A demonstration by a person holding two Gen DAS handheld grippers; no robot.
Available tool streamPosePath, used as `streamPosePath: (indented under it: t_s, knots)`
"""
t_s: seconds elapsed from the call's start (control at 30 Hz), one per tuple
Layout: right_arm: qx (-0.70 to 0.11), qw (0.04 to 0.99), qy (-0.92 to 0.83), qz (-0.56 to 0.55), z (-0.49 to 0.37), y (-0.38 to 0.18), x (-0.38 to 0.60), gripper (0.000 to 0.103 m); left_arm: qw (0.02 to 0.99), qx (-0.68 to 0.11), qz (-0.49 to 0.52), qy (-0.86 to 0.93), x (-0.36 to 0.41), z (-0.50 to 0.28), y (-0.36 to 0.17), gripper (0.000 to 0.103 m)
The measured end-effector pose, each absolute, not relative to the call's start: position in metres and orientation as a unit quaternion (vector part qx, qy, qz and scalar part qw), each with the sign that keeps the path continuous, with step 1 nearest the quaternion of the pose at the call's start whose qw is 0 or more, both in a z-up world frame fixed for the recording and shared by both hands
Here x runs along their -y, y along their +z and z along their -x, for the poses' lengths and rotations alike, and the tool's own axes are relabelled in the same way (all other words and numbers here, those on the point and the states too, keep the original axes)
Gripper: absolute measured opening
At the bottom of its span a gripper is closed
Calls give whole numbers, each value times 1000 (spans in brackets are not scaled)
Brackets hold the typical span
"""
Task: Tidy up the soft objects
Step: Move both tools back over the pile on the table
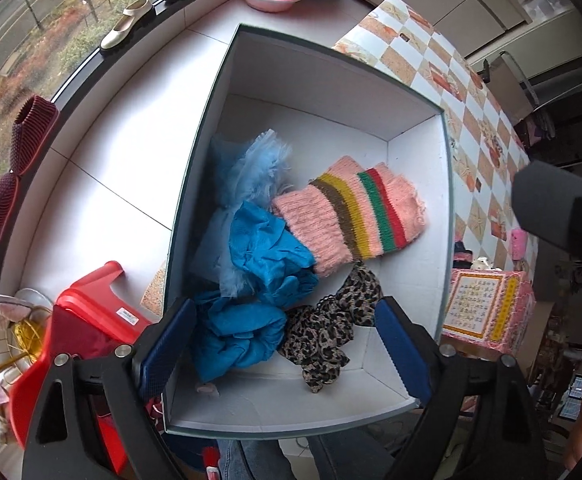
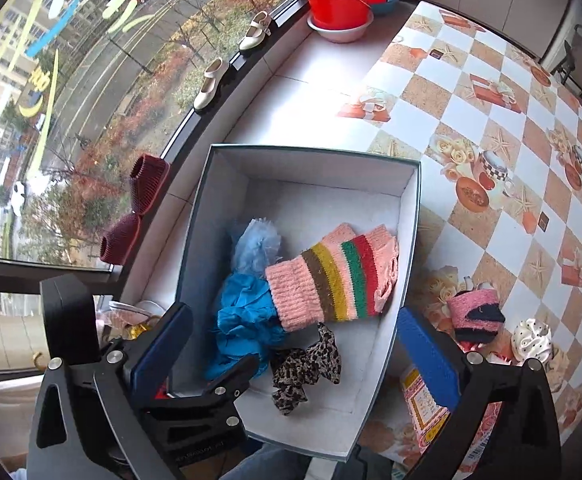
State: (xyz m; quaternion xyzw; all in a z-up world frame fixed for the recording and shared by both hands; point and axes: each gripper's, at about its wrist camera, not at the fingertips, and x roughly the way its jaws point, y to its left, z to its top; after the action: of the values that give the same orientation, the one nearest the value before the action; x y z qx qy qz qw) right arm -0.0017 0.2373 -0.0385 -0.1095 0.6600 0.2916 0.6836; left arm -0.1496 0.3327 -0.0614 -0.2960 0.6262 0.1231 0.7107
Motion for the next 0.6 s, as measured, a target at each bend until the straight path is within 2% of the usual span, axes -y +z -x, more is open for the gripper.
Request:
streamPosePath:
  t_s: [0.33,0.6]
  knots:
    - [-659,703,266,16,-6,4,-178,103,719,-643,252,81,-301,123,-37,93]
    - [-630,752,179,-74,-19,38,-64,103,731,-646,218,30,-259,83,-11,93]
